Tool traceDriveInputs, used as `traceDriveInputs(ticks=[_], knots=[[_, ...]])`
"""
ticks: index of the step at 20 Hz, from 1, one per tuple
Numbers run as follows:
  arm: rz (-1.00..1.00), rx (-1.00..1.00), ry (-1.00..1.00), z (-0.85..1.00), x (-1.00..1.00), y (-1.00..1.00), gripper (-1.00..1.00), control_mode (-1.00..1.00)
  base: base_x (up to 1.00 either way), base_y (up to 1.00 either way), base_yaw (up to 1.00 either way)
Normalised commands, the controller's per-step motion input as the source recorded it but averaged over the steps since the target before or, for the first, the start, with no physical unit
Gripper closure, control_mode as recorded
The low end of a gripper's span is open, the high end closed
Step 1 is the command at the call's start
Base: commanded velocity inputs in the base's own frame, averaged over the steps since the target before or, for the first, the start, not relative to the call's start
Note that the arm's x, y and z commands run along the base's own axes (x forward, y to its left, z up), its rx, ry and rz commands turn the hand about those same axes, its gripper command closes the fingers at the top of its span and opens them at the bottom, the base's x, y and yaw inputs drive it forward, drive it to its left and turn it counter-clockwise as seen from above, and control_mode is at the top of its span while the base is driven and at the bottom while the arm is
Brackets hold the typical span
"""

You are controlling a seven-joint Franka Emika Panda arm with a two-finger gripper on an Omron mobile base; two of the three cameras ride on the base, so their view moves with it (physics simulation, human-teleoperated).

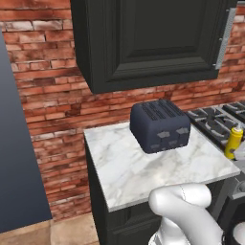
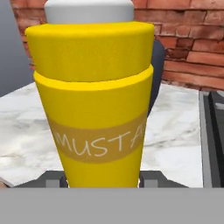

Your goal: Take 2 condiments from the cabinet and move them on the counter near the stove.Make sure the condiments are lined up with each other, next to each other.

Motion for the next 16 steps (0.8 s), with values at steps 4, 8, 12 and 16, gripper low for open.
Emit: traceDriveInputs(ticks=[4,8,12,16], knots=[[0.0,-0.02,0.0,-0.42,0.39,-0.24,1.0,-1.0,0.0,0.0,0.0],[0.0,0.0,0.0,-0.38,0.31,-0.2,1.0,-1.0,0.0,0.0,0.0],[0.0,0.0,0.0,-0.37,0.32,-0.24,1.0,-1.0,0.0,0.0,0.0],[0.0,0.0,0.0,-0.35,0.33,-0.27,1.0,-1.0,0.0,0.0,0.0]])
